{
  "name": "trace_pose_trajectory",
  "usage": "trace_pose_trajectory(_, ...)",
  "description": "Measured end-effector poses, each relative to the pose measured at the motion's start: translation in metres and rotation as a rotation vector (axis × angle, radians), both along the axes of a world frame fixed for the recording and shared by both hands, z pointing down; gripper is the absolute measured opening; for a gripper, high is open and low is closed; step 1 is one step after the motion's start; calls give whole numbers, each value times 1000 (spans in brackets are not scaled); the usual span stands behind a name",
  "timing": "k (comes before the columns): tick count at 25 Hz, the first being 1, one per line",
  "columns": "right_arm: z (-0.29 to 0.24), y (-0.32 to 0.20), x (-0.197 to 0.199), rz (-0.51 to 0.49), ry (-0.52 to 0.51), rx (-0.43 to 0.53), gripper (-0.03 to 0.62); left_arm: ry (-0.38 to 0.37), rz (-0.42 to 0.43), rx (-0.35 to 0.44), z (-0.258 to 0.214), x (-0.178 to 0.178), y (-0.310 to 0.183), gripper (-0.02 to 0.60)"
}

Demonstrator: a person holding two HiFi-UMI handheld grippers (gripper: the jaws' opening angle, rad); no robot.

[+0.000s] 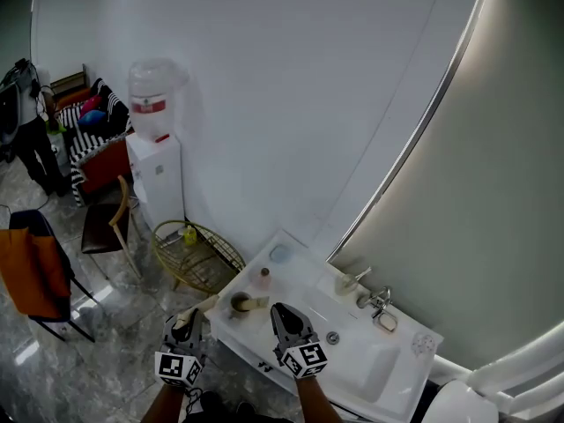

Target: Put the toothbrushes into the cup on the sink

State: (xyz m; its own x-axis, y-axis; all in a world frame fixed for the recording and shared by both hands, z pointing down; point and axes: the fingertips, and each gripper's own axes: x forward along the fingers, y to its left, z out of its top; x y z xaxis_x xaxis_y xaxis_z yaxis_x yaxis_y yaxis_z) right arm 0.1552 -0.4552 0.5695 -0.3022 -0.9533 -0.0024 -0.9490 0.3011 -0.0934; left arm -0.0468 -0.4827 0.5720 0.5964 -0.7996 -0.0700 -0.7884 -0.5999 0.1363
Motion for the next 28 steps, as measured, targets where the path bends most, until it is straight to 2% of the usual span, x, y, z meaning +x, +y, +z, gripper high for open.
trace_pose_trajectory(16, 2, 22, -8, -18, 3, -22, 28, -14, 30, 46, -15, 7, 21, 46)
trace_pose_trajectory(28, 9, 27, -9, -41, -7, -31, 28, -10, 60, 38, -11, 16, 27, 46)
